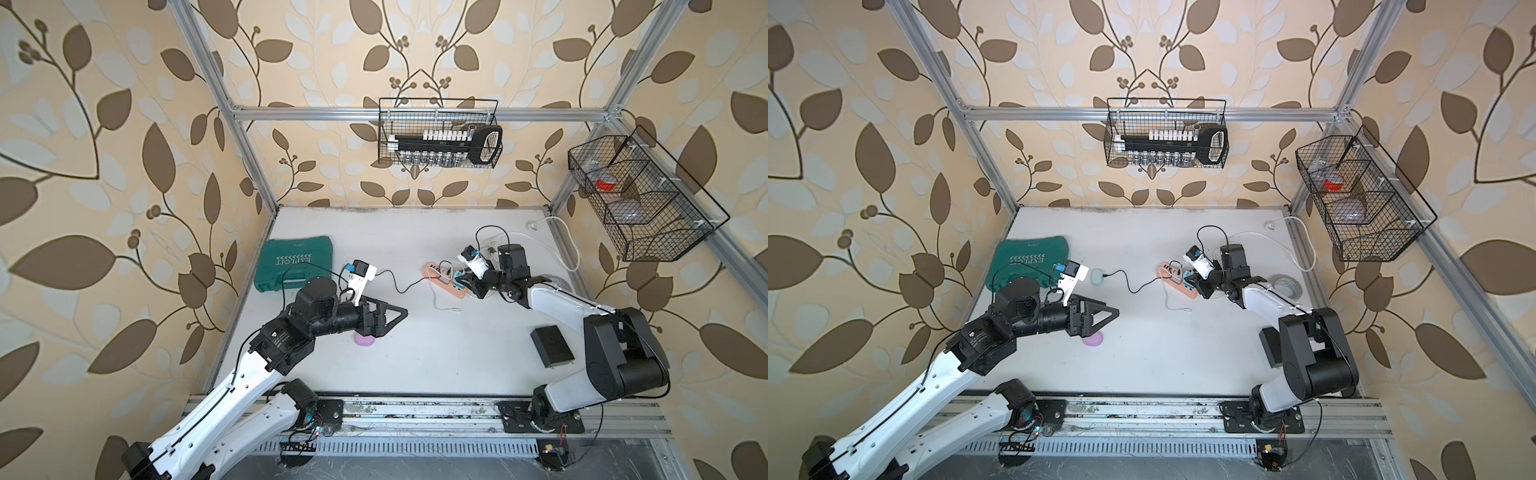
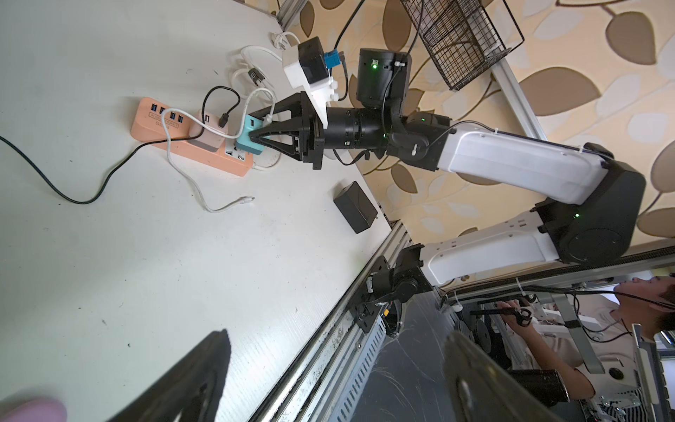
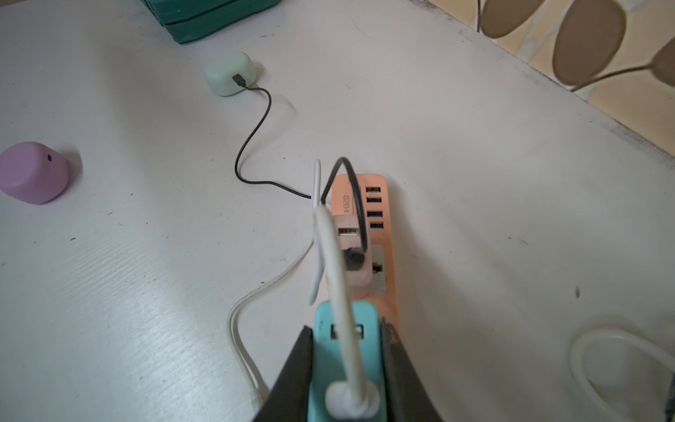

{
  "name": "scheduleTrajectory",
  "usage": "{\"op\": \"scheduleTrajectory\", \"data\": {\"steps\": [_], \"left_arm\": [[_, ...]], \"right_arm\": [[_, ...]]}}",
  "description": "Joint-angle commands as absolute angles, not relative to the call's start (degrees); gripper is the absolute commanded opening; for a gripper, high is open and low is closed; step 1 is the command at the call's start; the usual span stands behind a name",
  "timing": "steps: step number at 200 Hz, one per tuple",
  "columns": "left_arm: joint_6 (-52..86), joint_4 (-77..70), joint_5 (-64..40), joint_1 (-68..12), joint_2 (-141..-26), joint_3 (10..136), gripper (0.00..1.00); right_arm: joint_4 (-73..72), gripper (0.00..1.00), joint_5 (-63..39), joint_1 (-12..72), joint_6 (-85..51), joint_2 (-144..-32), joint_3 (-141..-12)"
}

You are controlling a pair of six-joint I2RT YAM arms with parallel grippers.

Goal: Charge the bluetooth headset
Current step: Insert the plug into the socket.

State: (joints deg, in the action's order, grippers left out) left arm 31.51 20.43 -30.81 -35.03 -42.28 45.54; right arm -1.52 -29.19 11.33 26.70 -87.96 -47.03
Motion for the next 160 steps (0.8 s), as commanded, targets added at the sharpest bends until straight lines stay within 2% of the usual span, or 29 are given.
{"op": "scheduleTrajectory", "data": {"steps": [1, 112, 160], "left_arm": [[30.73, 19.48, -29.79, -34.70, -42.25, 46.14, 0.93], [30.39, 20.79, -29.00, -34.67, -42.09, 46.67, 0.93], [30.56, 20.68, -29.09, -34.64, -42.88, 47.27, 0.93]], "right_arm": [[0.09, 0.13, -30.31, 12.44, 28.24, -89.14, -48.94], [-2.60, 0.13, -22.22, 18.17, 27.07, -96.29, -55.22], [-6.03, 0.13, -23.16, 18.63, 26.15, -97.70, -56.96]]}}
